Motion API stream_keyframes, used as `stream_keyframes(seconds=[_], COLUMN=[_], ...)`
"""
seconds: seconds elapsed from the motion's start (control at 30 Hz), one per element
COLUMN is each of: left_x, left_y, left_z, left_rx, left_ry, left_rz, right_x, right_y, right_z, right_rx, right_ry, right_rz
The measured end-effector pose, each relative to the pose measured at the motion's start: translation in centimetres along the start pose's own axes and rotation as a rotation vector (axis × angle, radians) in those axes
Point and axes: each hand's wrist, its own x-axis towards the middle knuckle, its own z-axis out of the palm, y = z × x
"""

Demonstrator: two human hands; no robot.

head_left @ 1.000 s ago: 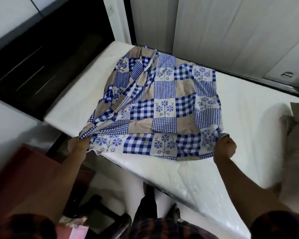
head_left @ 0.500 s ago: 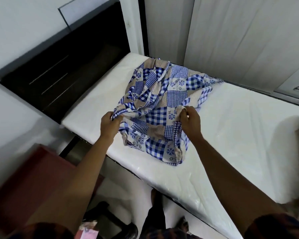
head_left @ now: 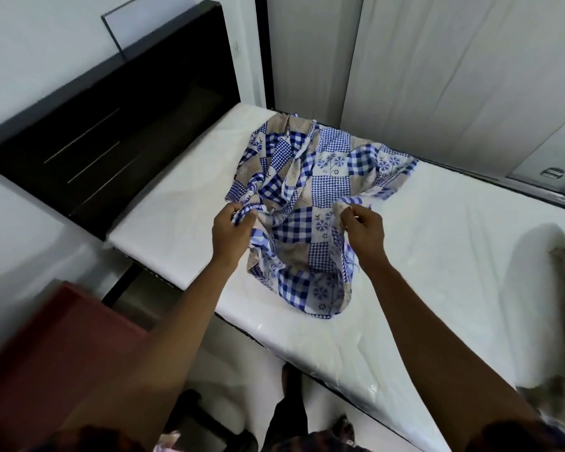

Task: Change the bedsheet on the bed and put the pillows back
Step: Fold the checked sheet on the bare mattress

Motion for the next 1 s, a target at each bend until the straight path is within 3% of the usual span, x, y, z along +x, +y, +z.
stream_keyframes(seconds=[0.27,0.37,0.43,0.6,0.77,0.87,1.0], left_x=[-1.1,-1.1,-1.0,-0.3,0.2,0.3,0.0], left_y=[5.2,6.7,7.2,8.6,10.3,11.7,13.9], left_z=[3.9,4.7,4.8,5.0,4.9,5.3,5.8], left_rx=[0.047,0.007,0.013,0.031,0.121,-0.014,-0.083], left_ry=[-0.110,-0.160,-0.278,-0.436,-0.307,-0.246,-0.247], left_rz=[0.246,0.250,0.273,0.144,0.151,0.036,0.035], right_x=[0.6,0.3,0.4,0.1,-1.3,-3.5,-8.8], right_y=[-5.6,-6.4,-6.7,-7.9,-7.3,-4.5,2.1], right_z=[4.0,4.8,4.5,4.0,3.1,2.0,0.7], right_rx=[-0.152,-0.163,-0.129,-0.046,0.136,0.113,0.013], right_ry=[-0.207,-0.137,-0.103,-0.040,-0.013,0.029,0.024], right_rz=[-0.214,-0.190,-0.178,-0.147,-0.121,-0.055,0.152])
